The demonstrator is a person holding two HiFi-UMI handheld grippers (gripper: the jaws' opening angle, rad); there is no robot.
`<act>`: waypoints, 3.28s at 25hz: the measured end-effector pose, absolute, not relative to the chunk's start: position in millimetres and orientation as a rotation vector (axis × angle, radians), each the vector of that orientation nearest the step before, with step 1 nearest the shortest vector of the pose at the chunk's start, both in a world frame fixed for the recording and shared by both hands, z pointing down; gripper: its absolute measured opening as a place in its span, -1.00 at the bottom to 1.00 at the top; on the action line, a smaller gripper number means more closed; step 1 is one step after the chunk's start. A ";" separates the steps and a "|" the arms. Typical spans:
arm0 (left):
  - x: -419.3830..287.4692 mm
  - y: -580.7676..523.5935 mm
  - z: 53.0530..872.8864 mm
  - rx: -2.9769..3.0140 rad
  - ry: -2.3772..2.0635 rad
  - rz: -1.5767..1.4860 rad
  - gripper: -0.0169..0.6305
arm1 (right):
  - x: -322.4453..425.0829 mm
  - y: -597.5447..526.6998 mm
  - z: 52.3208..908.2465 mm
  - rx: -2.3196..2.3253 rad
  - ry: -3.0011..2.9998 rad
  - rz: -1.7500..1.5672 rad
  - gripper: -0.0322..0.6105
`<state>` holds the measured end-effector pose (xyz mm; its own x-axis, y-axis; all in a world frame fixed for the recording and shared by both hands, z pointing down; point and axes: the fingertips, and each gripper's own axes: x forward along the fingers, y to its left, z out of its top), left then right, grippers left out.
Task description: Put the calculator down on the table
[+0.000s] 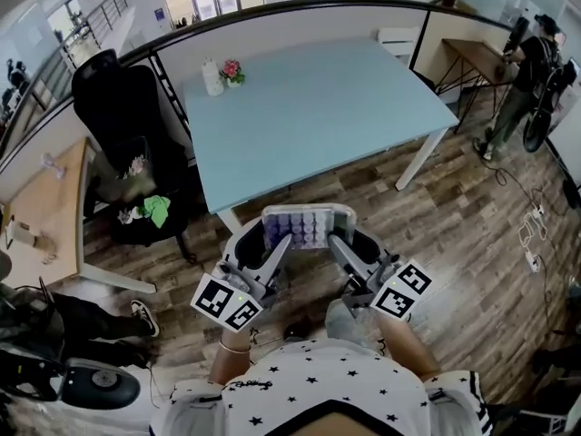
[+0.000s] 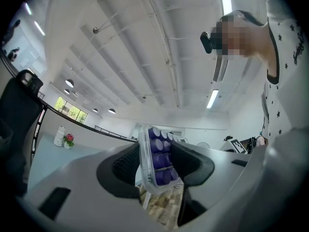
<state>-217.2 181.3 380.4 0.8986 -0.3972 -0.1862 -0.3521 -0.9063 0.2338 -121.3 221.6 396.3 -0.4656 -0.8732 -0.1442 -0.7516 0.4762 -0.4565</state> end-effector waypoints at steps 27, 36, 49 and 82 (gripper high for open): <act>-52.5 97.3 381.0 2.864 -0.765 -0.223 -0.30 | 45.8 125.8 405.3 -1.179 2.369 -0.570 -0.57; -18.0 82.7 371.2 2.876 -0.831 -0.238 -0.30 | 81.1 107.0 396.9 -1.123 2.388 -0.560 -0.57; -8.3 68.5 373.7 2.815 -0.954 -0.257 -0.30 | 93.0 85.7 398.0 -1.039 2.429 -0.598 -0.57; 44.8 -131.0 374.5 2.801 -0.789 -0.315 -0.30 | 144.7 -102.7 392.0 -1.213 2.401 -0.580 -0.57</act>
